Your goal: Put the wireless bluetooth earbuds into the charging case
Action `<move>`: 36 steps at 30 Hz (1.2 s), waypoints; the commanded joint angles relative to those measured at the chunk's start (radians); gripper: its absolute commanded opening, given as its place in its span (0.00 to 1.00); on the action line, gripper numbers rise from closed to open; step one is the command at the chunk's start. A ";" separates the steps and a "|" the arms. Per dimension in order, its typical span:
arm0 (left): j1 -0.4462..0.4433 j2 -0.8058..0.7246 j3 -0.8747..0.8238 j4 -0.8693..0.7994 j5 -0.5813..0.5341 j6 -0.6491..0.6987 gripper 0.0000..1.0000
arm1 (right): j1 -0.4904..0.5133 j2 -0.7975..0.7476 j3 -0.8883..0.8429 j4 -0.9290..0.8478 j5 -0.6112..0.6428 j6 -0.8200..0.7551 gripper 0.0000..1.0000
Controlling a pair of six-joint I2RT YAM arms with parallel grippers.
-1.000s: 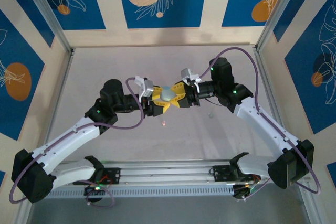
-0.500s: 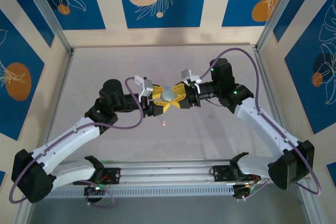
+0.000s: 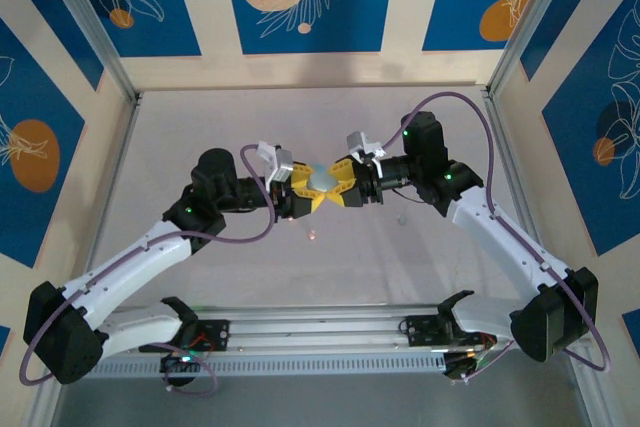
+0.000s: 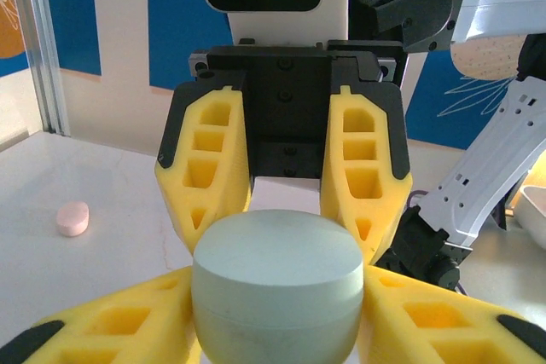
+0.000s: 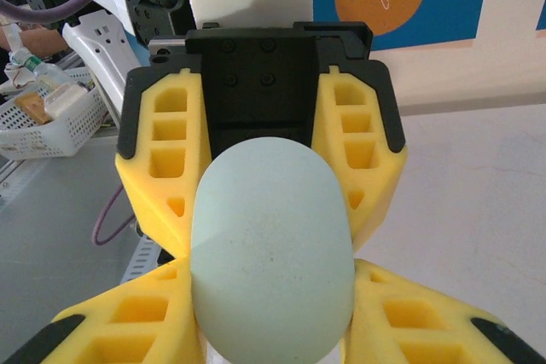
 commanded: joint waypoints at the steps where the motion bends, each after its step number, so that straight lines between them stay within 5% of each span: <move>1: -0.001 0.003 0.027 -0.014 0.044 0.025 0.48 | 0.000 -0.020 -0.005 0.022 -0.016 0.019 0.34; 10: -0.002 0.006 0.033 -0.017 0.049 0.024 0.45 | 0.000 -0.015 -0.004 0.021 -0.019 0.019 0.34; 19: -0.003 0.018 0.047 -0.050 0.064 0.037 0.31 | -0.002 -0.021 -0.003 0.039 -0.016 0.057 0.34; 36: -0.004 -0.005 -0.002 0.099 0.076 -0.002 0.26 | -0.061 -0.002 0.011 0.049 0.051 0.391 0.52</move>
